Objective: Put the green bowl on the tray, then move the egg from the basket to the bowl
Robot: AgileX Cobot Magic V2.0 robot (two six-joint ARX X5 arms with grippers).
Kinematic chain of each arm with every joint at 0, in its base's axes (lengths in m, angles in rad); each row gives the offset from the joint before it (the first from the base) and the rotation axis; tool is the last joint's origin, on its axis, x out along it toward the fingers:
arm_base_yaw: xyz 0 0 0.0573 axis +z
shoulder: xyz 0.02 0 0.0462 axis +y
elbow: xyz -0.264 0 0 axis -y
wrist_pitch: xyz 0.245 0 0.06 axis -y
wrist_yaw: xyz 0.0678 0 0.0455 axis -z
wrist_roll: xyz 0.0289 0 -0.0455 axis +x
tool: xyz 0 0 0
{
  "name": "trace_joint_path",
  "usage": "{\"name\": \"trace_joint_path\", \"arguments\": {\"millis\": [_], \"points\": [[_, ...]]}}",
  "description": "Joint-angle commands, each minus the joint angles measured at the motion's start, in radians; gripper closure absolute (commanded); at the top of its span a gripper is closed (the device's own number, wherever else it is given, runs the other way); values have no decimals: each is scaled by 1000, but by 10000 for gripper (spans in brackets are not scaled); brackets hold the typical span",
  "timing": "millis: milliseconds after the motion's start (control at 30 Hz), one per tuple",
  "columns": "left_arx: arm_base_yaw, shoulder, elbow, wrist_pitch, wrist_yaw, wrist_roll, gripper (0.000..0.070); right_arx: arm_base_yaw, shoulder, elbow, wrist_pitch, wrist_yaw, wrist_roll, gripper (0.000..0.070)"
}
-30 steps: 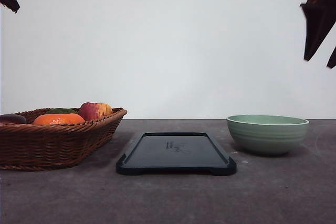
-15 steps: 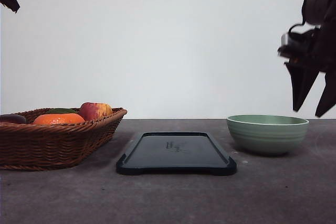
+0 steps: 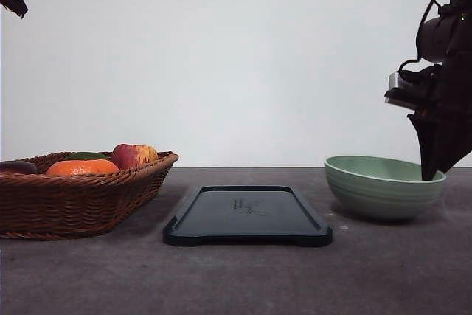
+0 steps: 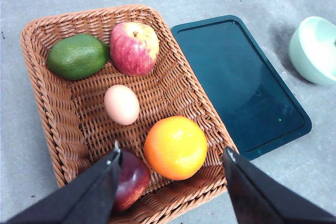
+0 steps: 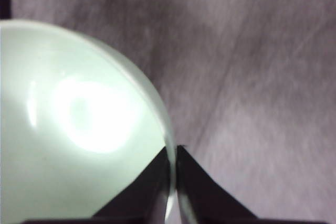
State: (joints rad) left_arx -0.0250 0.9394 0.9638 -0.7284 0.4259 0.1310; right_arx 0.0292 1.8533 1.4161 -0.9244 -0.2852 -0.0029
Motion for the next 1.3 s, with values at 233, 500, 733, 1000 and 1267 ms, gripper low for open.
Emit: {"name": "trace_joint_path", "arguments": {"millis": [233, 500, 733, 1000, 1267], "points": [[-3, 4, 27, 12, 10, 10, 309, 88, 17, 293, -203, -1, -5, 700], [-3, 4, 27, 14, 10, 10, 309, 270, 25, 406, -103, 5, 40, 700], [-3, 4, 27, 18, 10, 10, 309, 370, 109, 412, -43, 59, 56, 700], [-3, 4, 27, 18, 10, 7, 309, 400, 226, 412, -25, 74, 69, 700], [-3, 4, 27, 18, 10, 6, 309, 406, 279, 412, -26, 75, 76, 700]]}}
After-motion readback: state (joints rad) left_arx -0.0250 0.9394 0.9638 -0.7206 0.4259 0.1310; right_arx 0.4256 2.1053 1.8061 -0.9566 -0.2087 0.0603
